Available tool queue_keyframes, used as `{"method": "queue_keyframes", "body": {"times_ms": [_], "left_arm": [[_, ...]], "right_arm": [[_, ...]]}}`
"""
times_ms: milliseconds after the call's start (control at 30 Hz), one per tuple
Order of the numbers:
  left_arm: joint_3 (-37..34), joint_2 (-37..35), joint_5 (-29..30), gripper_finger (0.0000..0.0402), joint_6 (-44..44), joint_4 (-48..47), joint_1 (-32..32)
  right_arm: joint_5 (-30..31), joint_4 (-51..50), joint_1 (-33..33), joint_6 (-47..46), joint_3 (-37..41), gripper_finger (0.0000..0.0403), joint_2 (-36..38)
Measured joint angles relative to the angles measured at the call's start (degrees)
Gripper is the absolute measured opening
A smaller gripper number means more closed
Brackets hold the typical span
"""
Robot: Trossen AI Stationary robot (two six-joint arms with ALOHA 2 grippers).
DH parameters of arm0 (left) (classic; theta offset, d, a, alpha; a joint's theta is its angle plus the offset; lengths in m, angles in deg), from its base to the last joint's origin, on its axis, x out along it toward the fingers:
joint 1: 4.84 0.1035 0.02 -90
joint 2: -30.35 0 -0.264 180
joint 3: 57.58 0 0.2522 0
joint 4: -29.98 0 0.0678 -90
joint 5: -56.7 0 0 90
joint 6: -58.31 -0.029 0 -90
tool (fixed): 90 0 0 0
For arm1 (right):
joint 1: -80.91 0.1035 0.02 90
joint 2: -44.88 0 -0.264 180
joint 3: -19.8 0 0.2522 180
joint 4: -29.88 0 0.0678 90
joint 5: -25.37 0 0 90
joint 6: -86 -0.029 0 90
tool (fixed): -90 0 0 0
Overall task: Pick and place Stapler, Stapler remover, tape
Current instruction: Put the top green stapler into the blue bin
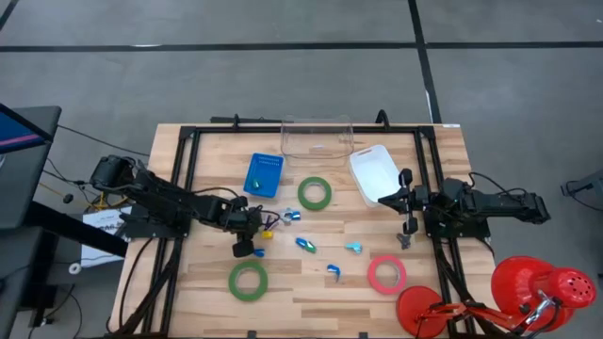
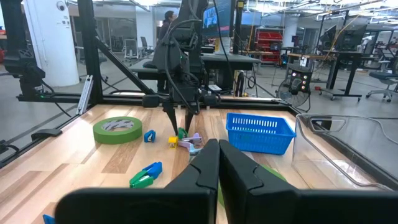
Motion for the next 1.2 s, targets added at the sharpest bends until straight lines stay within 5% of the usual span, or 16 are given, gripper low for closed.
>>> {"method": "queue_keyframes", "body": {"times_ms": [433, 1200], "left_arm": [[5.1, -0.4, 0.0, 0.0106, 0.0, 0.1, 0.7], [5.8, -17.2, 2.4, 0.0106, -4.6, 0.1, 9.2]], "right_arm": [[0.0, 0.0, 0.0, 0.0, 0.0, 0.0001, 0.0], [0.0, 0.0, 0.0, 0.0, 0.0, 0.0001, 0.0]]}}
